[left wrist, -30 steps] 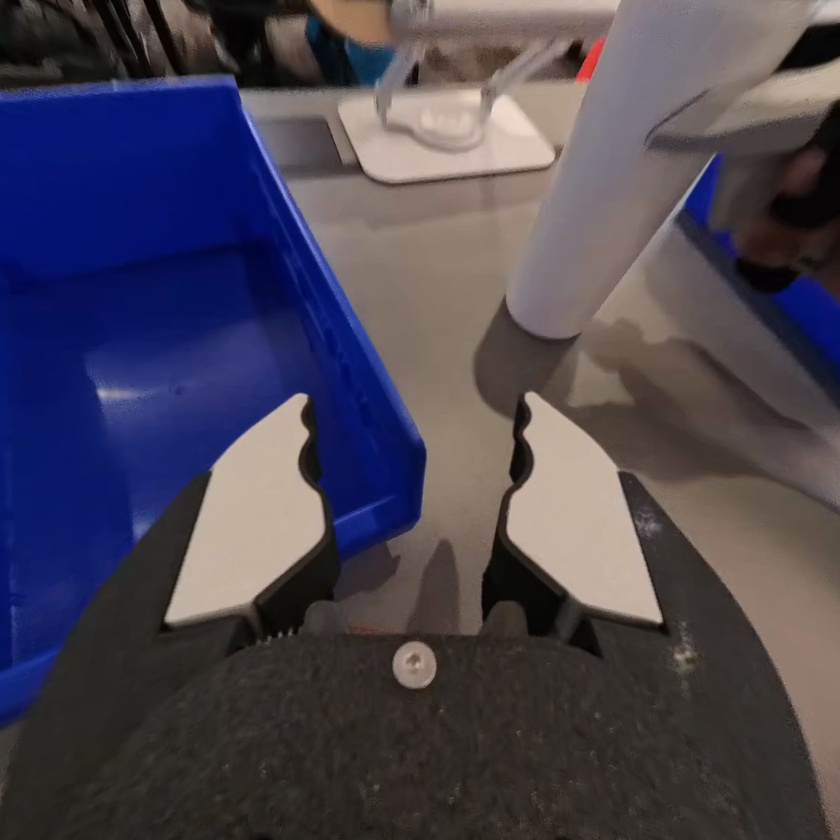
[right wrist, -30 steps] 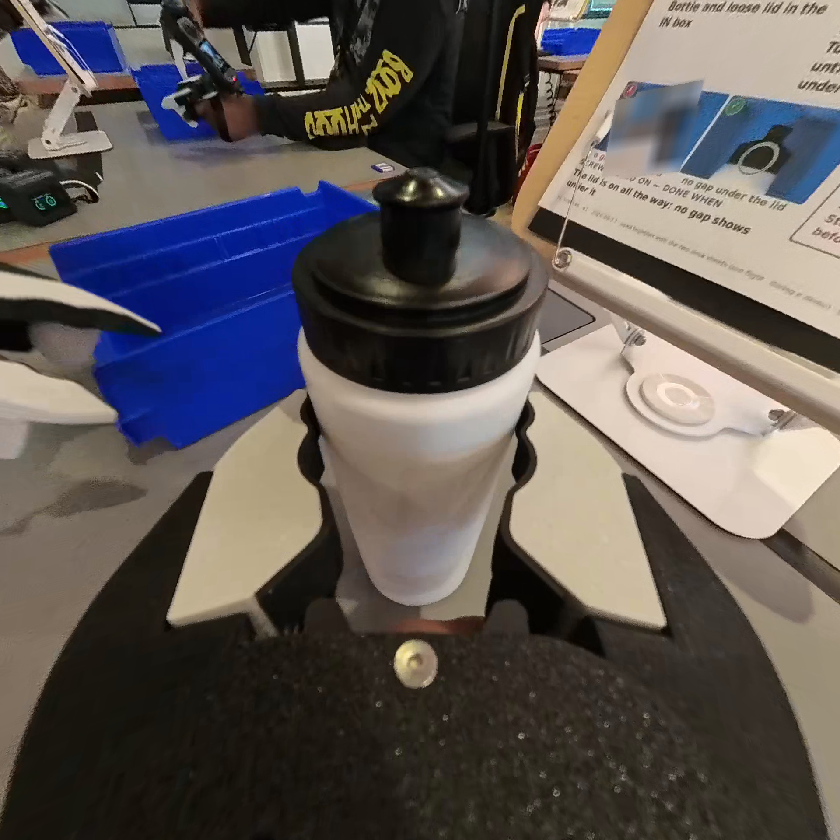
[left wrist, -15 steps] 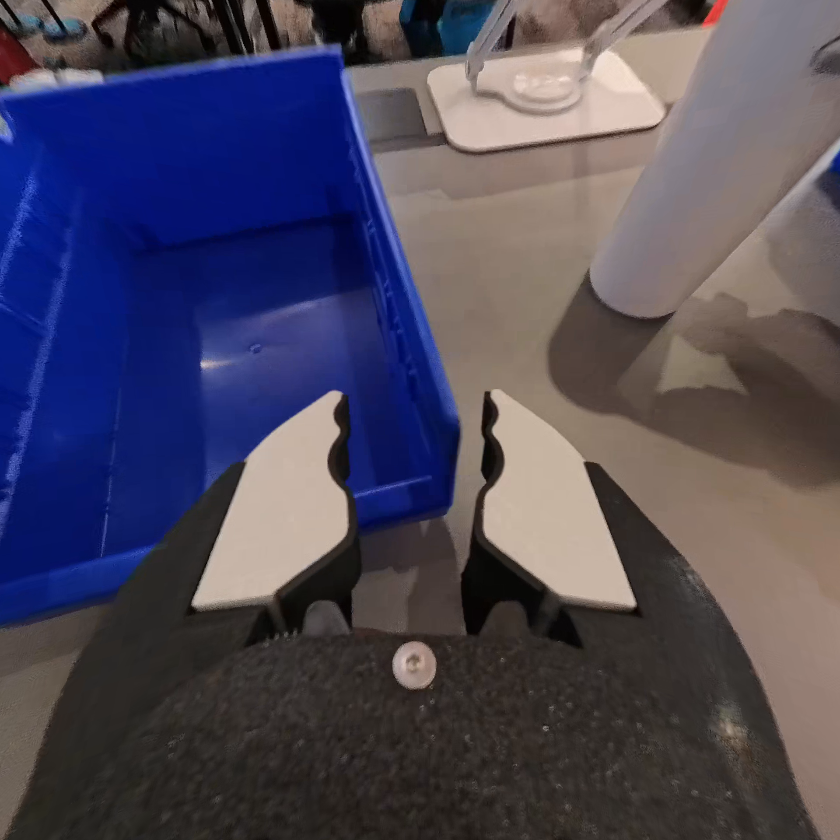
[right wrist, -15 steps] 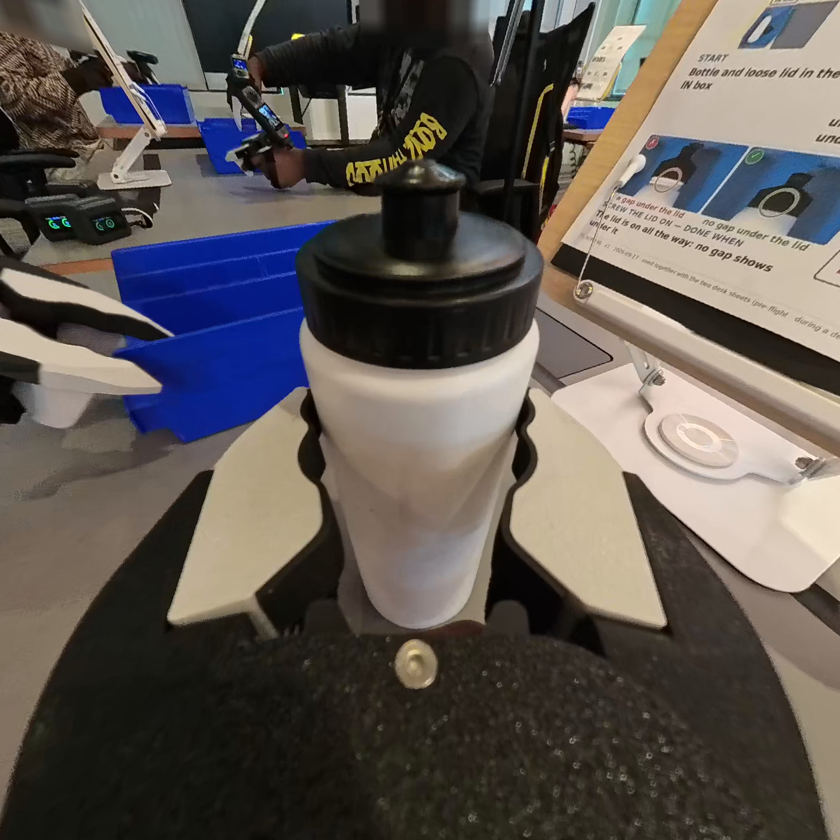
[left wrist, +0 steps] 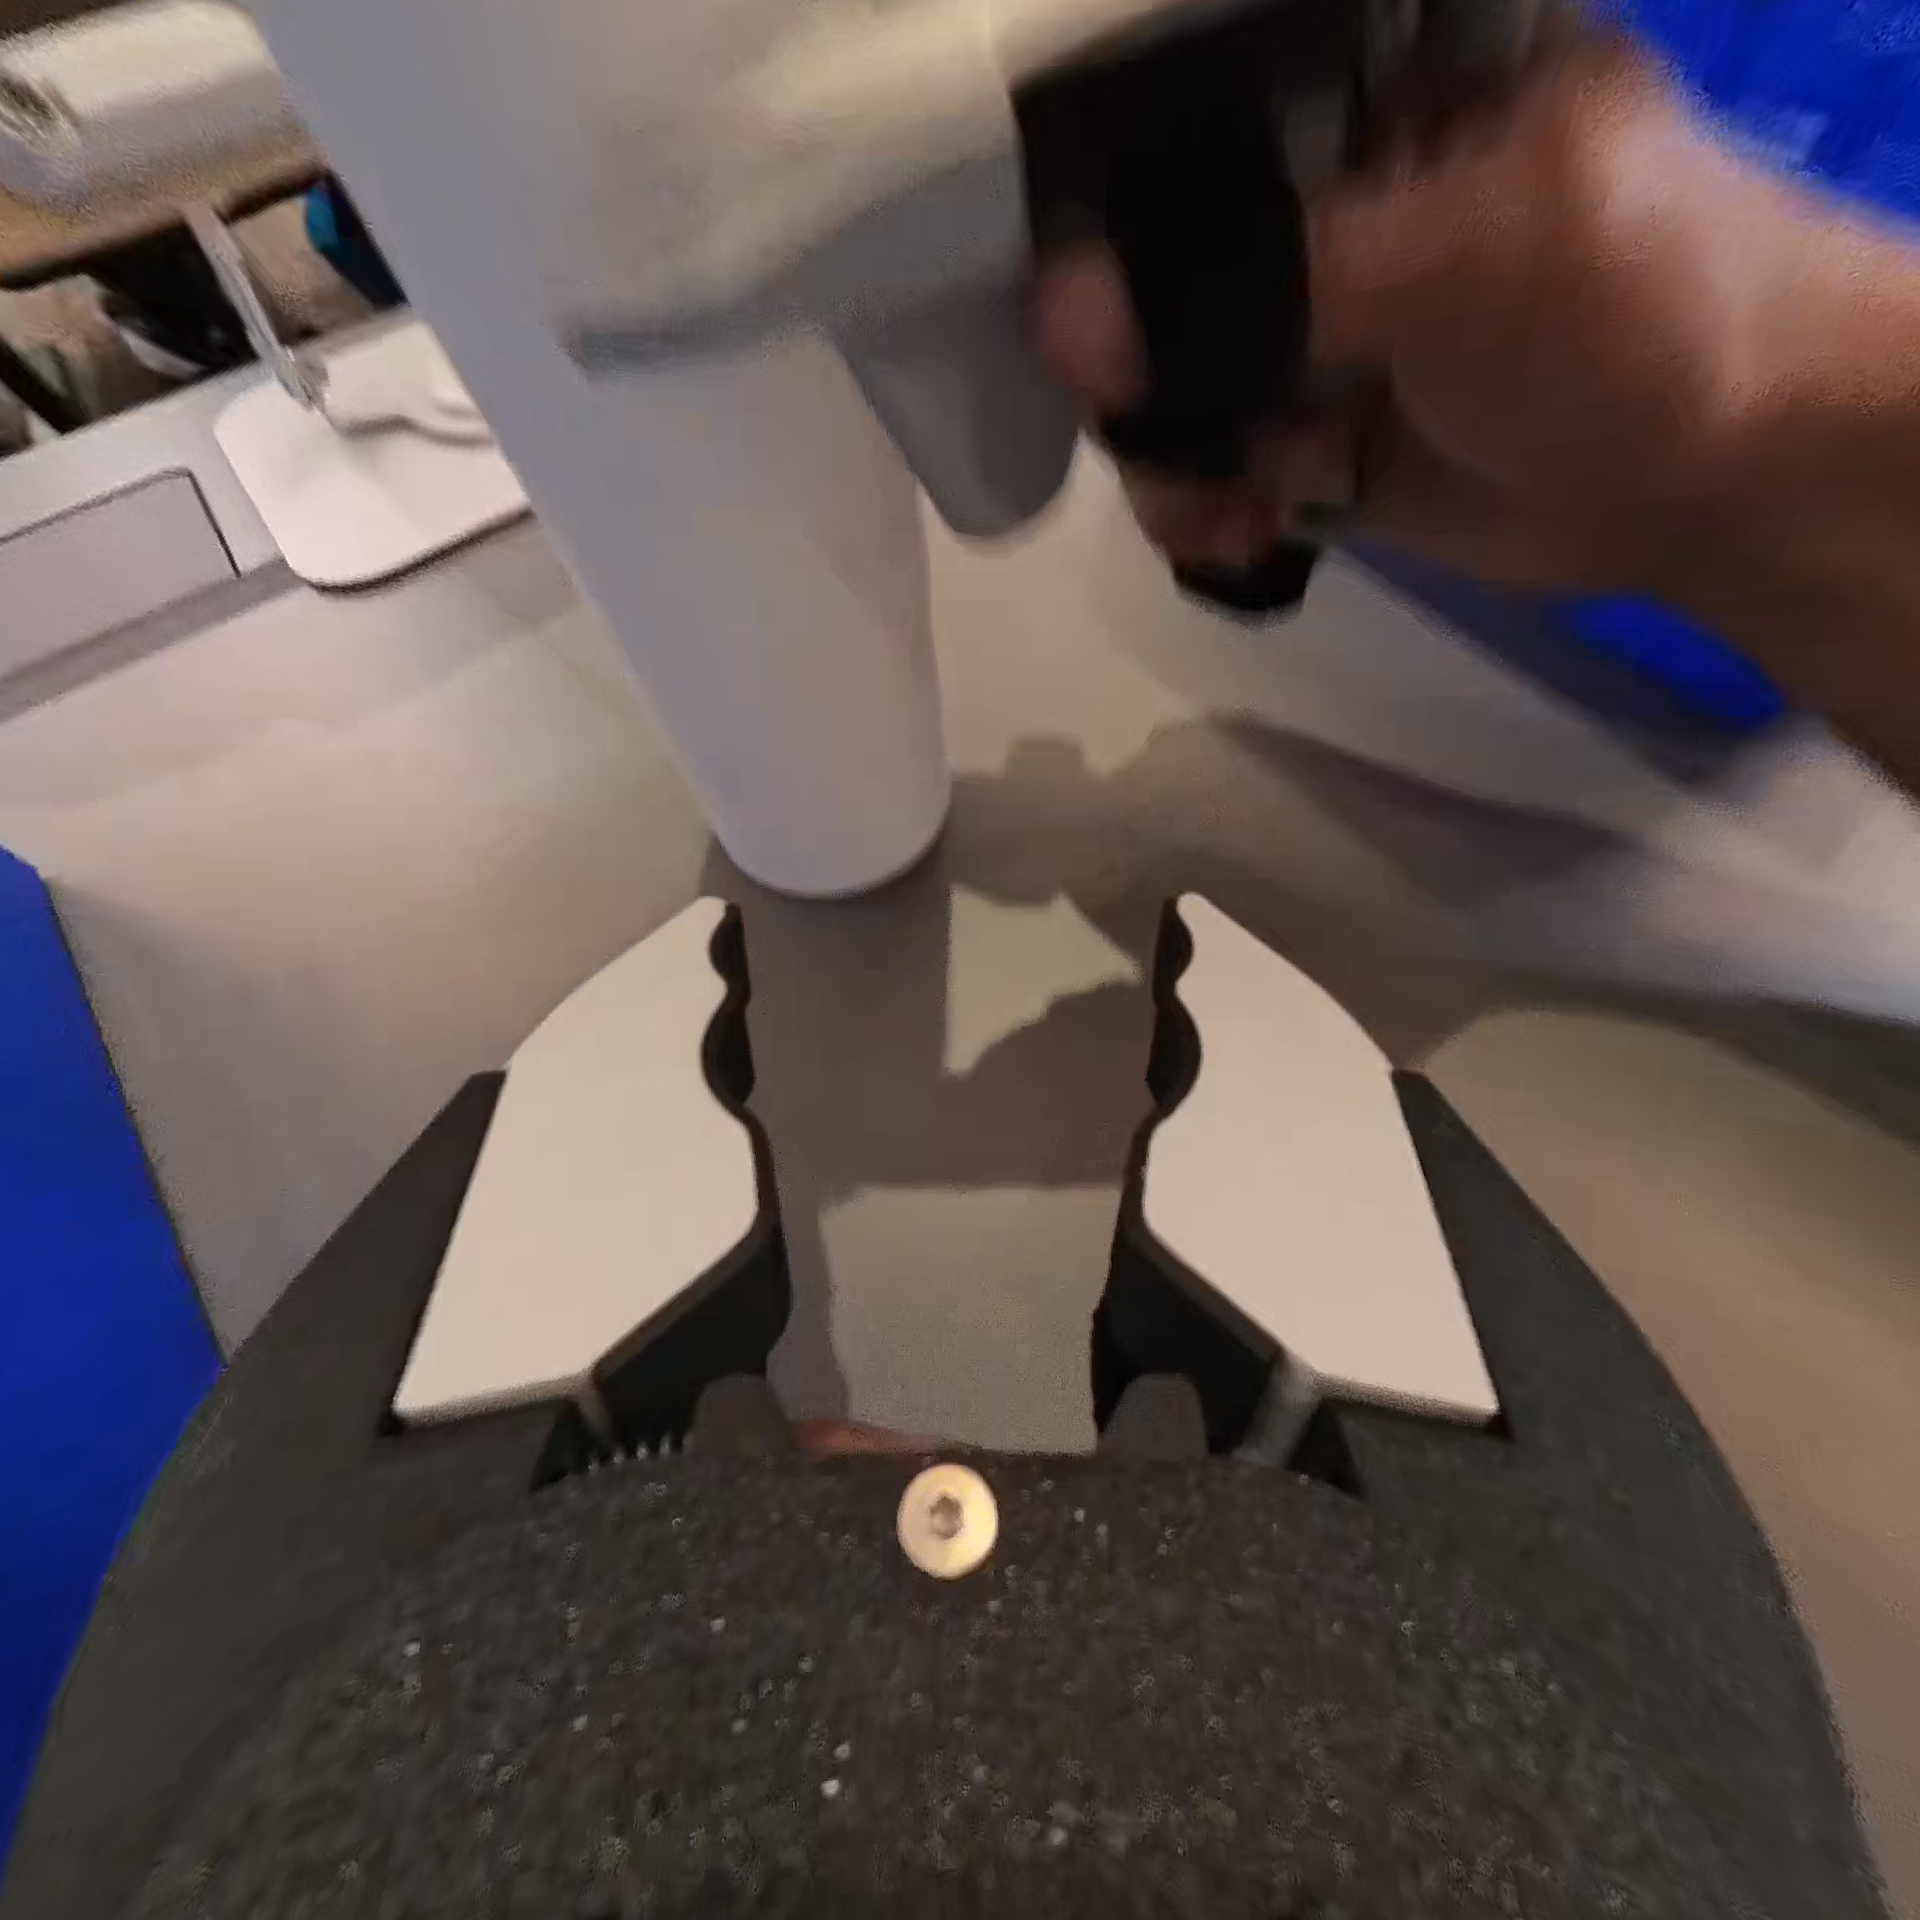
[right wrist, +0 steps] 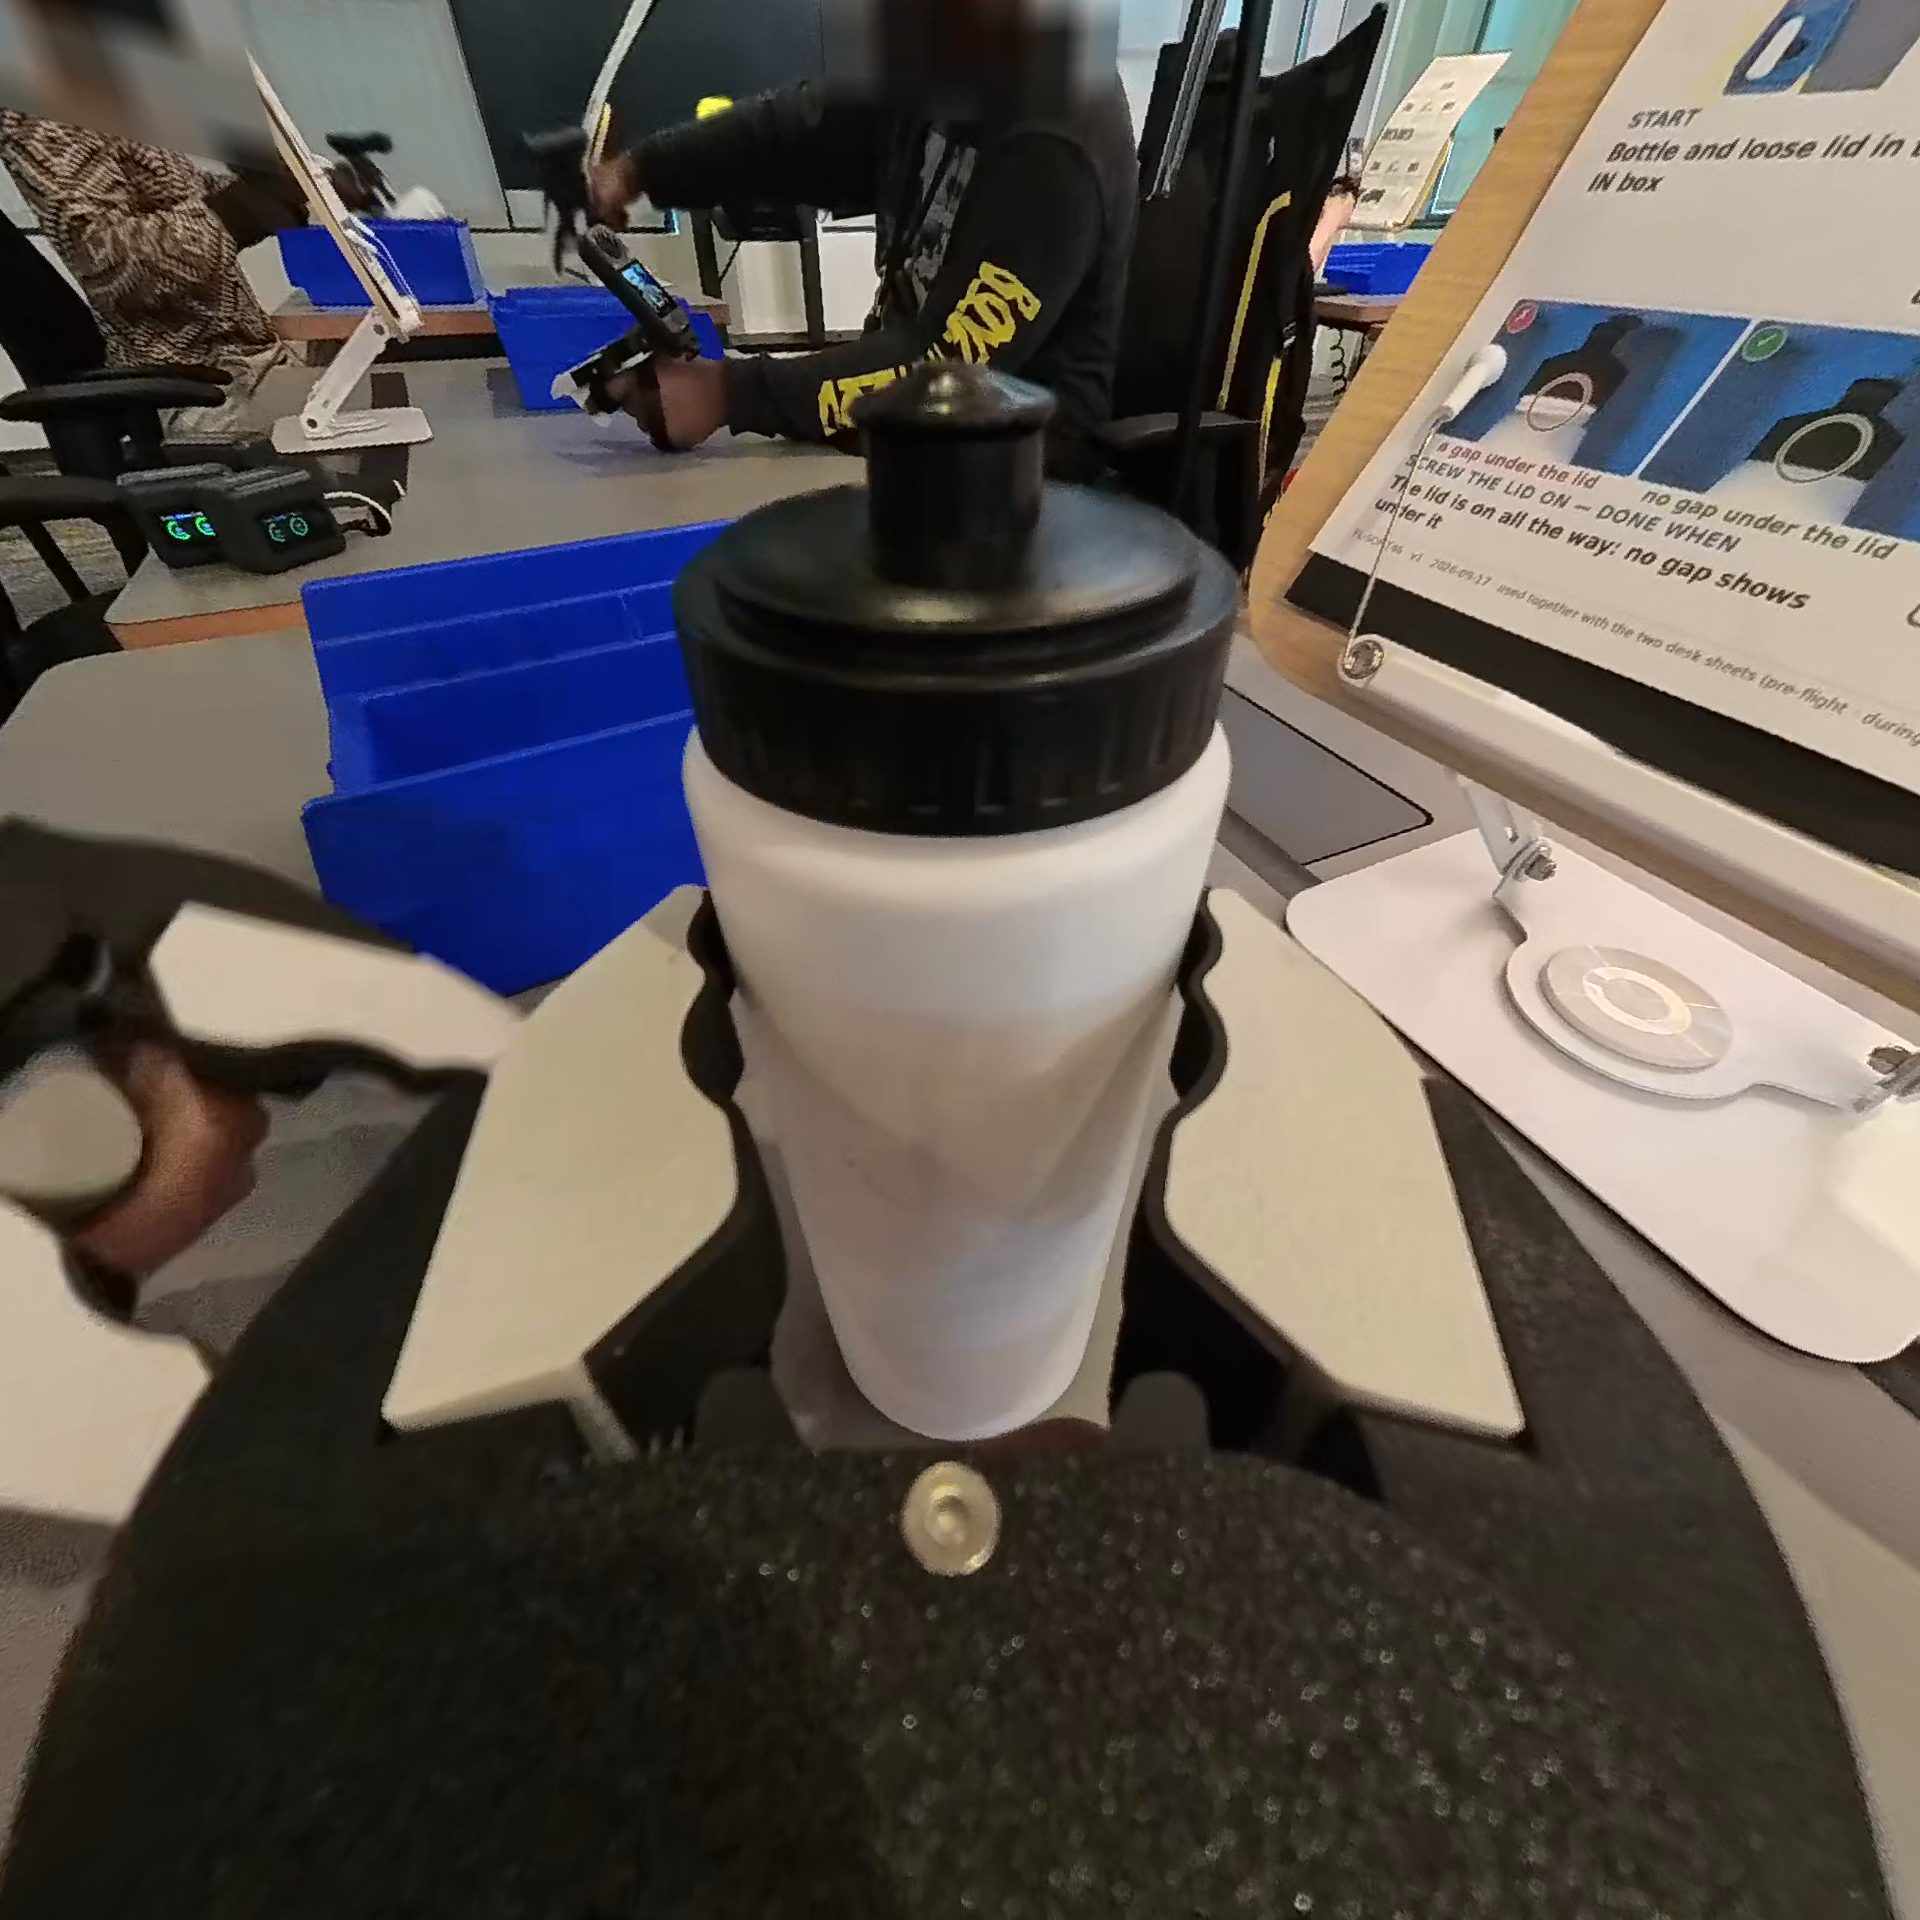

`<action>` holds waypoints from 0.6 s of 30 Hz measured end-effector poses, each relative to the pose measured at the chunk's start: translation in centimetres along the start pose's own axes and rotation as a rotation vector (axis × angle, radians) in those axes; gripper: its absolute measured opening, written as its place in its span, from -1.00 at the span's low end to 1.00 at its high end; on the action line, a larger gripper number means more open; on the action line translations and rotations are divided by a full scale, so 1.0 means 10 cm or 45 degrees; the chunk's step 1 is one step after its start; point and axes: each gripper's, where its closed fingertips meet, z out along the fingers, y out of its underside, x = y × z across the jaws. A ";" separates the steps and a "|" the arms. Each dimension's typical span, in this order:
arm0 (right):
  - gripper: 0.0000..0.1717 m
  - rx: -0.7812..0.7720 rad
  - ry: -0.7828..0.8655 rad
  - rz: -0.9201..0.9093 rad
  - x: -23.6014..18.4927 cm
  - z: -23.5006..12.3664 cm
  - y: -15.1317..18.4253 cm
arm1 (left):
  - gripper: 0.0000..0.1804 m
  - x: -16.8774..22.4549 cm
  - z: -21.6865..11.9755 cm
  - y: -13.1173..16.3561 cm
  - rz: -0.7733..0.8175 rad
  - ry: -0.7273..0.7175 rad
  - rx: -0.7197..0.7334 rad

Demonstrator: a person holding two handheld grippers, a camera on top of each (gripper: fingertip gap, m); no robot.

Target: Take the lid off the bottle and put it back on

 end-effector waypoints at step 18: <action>-0.04 0.020 -0.026 0.012 -0.01 0.00 0.00 | -0.05 -0.53 -0.10 -1.32 1.153 0.623 -0.816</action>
